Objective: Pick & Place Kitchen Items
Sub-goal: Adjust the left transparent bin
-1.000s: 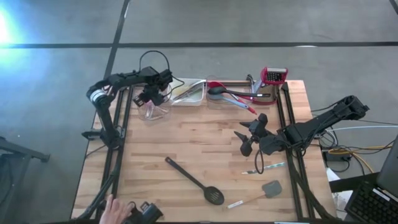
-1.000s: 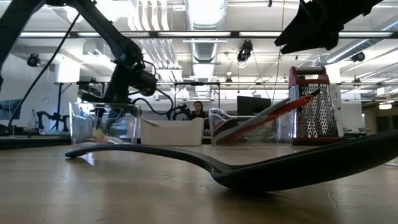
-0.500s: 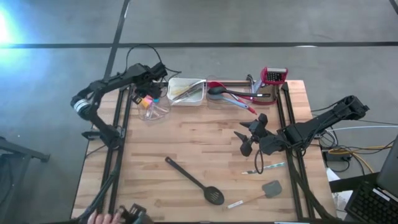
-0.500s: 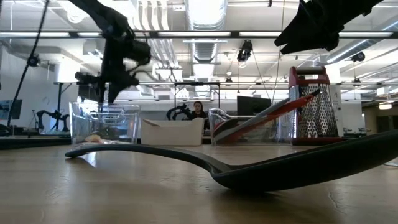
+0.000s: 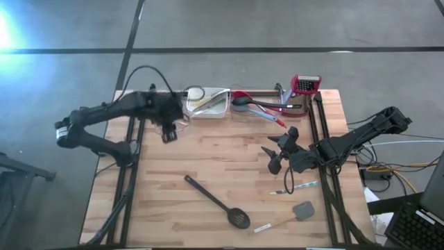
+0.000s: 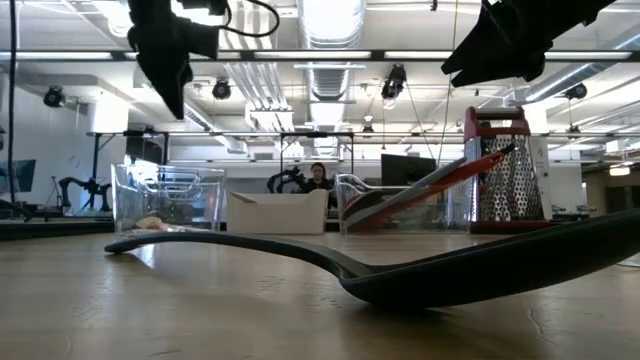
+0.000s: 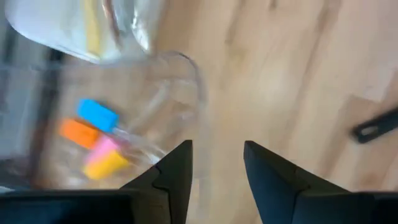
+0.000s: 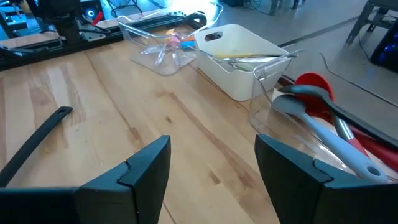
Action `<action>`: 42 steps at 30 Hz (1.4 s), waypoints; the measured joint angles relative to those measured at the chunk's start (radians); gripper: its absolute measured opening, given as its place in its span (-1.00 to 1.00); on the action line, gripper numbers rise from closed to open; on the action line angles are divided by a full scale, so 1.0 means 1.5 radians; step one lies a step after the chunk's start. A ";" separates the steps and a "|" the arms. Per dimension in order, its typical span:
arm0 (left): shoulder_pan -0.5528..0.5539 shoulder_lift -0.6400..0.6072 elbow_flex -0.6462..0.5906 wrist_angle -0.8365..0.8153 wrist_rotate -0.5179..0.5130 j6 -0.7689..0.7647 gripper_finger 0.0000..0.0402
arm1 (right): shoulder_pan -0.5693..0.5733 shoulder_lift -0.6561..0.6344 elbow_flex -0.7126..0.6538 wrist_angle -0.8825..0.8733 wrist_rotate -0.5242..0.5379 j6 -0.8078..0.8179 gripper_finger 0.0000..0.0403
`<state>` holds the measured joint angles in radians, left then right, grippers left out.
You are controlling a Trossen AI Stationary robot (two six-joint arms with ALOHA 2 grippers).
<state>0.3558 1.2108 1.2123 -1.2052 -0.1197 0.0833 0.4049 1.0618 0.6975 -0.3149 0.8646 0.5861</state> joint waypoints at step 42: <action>-0.061 -0.003 -0.298 0.092 -0.152 -0.065 -0.55 | 0.001 0.000 0.000 0.009 -0.021 0.031 0.12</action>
<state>0.2649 1.2064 0.7652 -1.0670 -0.3481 -0.0143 0.4061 1.0618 0.6975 -0.3016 0.8333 0.6327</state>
